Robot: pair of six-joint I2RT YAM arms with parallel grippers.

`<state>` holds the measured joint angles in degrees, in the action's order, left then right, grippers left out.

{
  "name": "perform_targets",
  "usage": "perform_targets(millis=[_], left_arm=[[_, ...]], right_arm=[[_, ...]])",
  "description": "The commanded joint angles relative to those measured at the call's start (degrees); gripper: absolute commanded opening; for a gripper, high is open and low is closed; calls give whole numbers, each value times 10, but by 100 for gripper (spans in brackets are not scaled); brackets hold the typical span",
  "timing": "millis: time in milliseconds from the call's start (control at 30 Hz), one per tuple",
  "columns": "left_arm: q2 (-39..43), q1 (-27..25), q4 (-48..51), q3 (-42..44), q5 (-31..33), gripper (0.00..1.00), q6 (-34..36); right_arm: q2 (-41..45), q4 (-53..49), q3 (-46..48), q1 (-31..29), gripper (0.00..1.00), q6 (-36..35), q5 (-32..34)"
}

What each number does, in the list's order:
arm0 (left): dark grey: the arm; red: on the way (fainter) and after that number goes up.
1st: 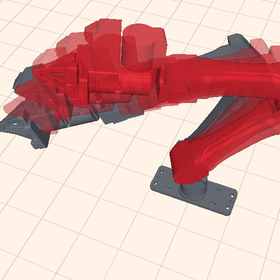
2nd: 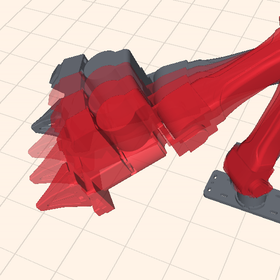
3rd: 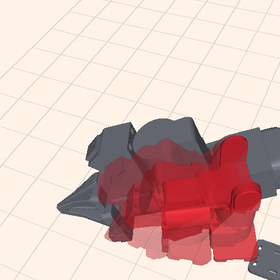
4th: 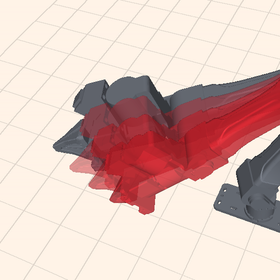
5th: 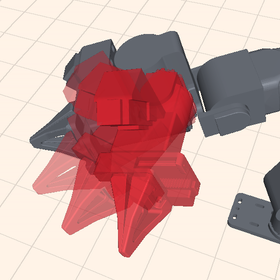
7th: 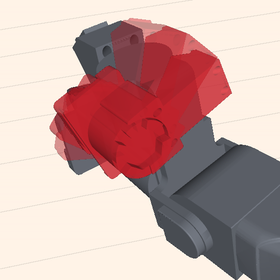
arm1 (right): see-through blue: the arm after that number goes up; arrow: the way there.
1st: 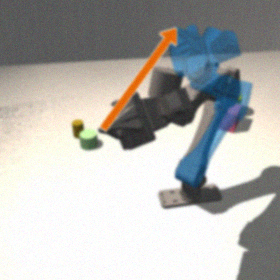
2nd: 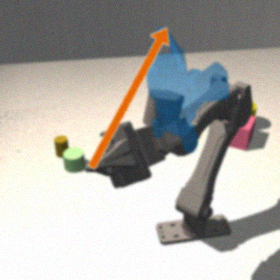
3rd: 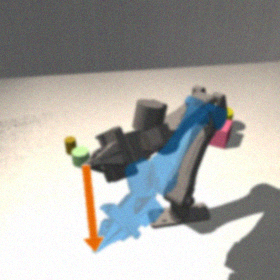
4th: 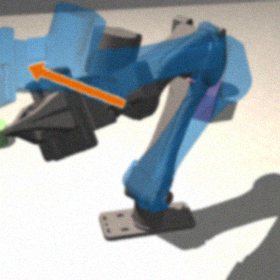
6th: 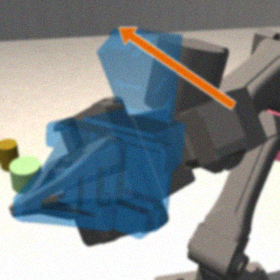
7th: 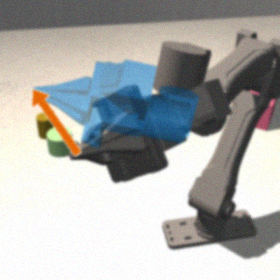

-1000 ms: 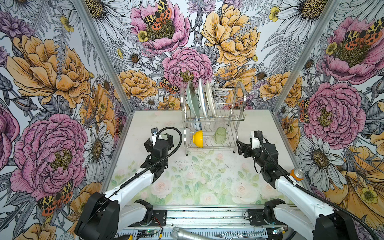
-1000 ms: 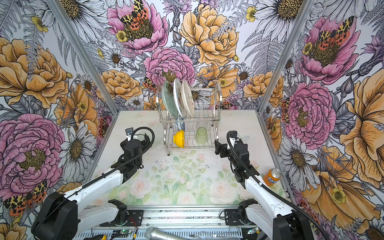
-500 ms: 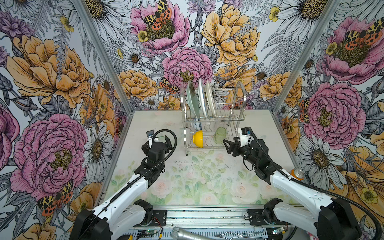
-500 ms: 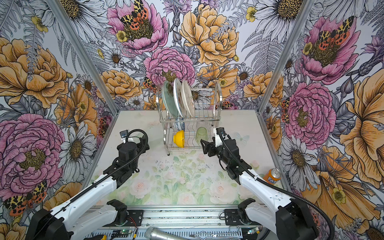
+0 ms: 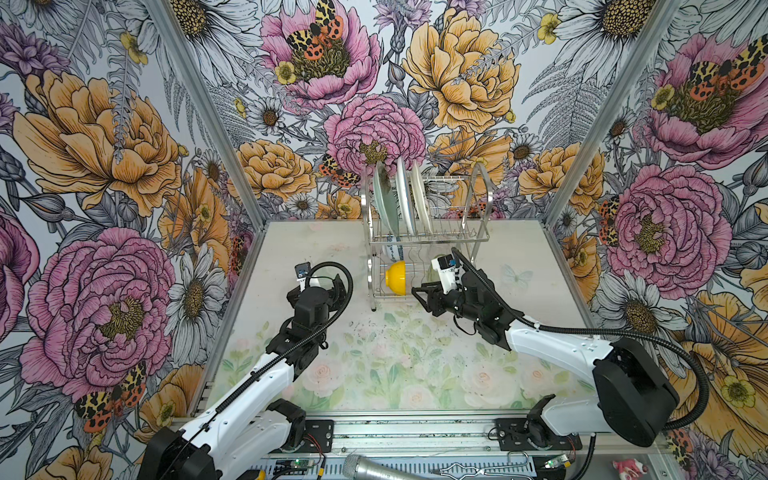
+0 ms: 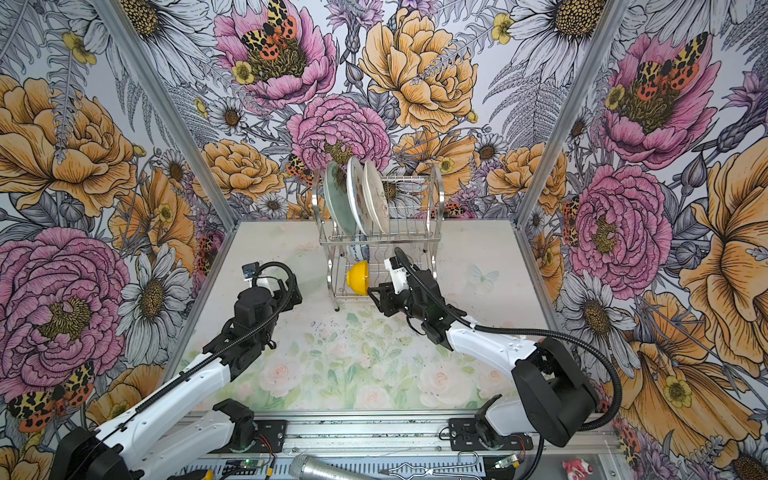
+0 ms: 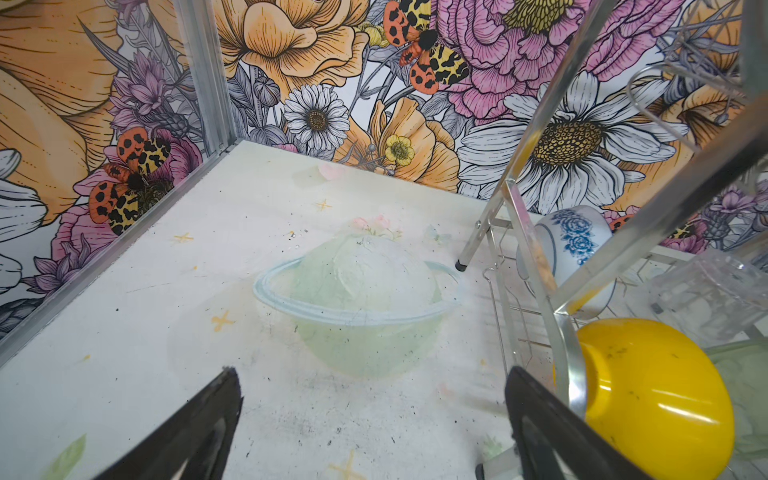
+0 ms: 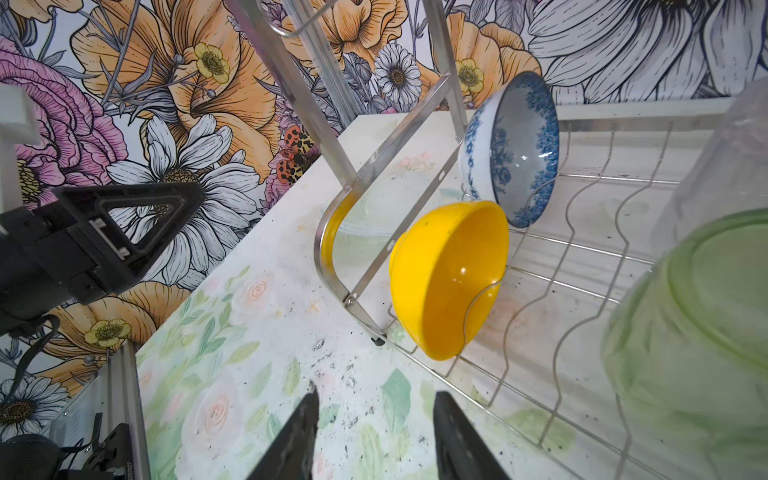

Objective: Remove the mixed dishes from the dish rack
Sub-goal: 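Raise both arms and move the right gripper toward the yellow bowl in the rack, then close the right gripper on the rim of the yellow bowl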

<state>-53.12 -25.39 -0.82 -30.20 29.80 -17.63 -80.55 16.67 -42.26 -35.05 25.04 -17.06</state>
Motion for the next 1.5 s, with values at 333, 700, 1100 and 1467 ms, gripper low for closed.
perform_targets(millis=[333,700,1100,1467], left_arm=[[27,-4,-9,20,-28,99,8],[32,-4,-9,22,-24,99,14],[27,-5,-14,22,-22,99,14],[24,-5,-14,19,-19,99,15]], right_arm=[[-86,57,-56,-9,43,6,-37],[-139,56,-89,-6,36,-4,-44],[-191,56,-120,-4,18,-9,-85],[-184,57,-114,5,17,-20,-82]])
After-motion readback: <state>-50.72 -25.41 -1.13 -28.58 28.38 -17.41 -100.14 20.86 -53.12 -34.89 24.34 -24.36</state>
